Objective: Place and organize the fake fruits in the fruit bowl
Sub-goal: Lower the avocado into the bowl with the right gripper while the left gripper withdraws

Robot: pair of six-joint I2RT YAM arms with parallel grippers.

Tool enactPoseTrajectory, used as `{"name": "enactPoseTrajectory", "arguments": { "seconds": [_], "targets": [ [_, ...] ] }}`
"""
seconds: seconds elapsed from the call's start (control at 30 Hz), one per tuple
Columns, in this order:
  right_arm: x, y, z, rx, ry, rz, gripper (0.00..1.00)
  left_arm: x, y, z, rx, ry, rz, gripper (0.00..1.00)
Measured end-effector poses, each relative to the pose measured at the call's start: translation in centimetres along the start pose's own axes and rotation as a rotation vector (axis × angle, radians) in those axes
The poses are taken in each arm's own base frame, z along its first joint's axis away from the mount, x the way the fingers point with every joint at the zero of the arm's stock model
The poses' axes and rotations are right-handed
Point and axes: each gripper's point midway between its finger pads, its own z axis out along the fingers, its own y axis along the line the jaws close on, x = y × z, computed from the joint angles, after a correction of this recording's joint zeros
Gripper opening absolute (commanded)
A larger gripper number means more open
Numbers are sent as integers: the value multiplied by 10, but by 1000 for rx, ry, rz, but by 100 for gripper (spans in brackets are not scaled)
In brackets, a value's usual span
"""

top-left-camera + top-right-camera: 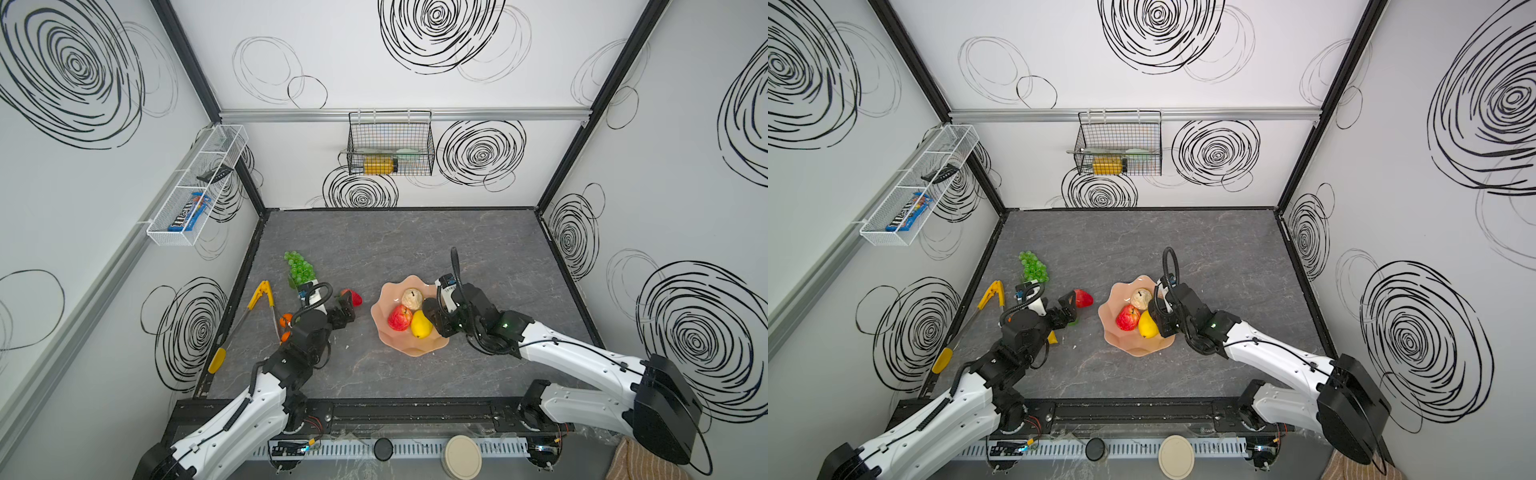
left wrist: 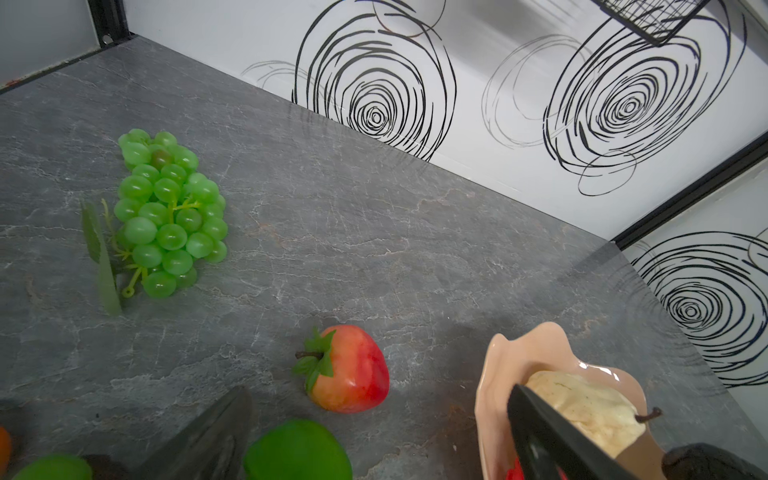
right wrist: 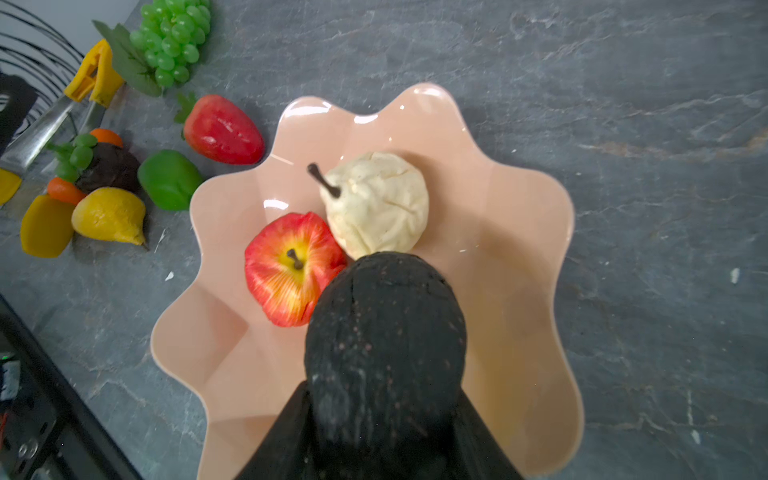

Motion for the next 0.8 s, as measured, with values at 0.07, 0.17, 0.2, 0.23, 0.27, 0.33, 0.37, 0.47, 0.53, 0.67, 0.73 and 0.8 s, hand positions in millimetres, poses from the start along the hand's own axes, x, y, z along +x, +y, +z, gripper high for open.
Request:
{"name": "enactPoseTrajectory", "arguments": {
  "seconds": [0.07, 0.17, 0.2, 0.23, 0.27, 0.33, 0.37, 0.47, 0.53, 0.67, 0.73, 0.8],
  "targets": [
    [9, 12, -4, -28, 21, -30, 36, 1, 2, 1, -6, 3, 0, 99],
    [18, 26, -8, -59, 43, -63, 36, 3, 4, 2, -13, 11, 1, 99],
    [21, 27, -8, -60, 51, -67, 36, 4, 4, 3, -13, 13, 2, 99],
    [22, 26, -8, -54, 54, -68, 36, 4, 5, 3, -14, 14, 1, 99],
    [22, 24, -8, -41, 52, -66, 36, 4, 4, 3, -12, 15, 1, 99],
    [18, 17, -9, -17, 39, -60, 36, 4, 4, 3, -11, 16, 0, 99],
    [14, 13, -9, -5, 28, -57, 36, 4, 4, 3, -10, 16, 0, 99],
    [4, -1, -10, 26, -2, -45, 37, 3, 4, 2, -9, 12, -2, 99],
    [-2, -13, -7, 57, -12, -46, 37, 3, 4, 2, -10, 11, -3, 99],
    [-7, -30, 5, 116, 15, -61, 37, 2, 4, 2, -9, 10, -3, 99],
    [-10, -33, 11, 136, 27, -74, 37, 2, 4, 2, -8, 7, -4, 100],
    [-14, -33, 16, 145, 34, -87, 38, 1, 4, 1, -6, 4, -6, 99]
  ]
}}
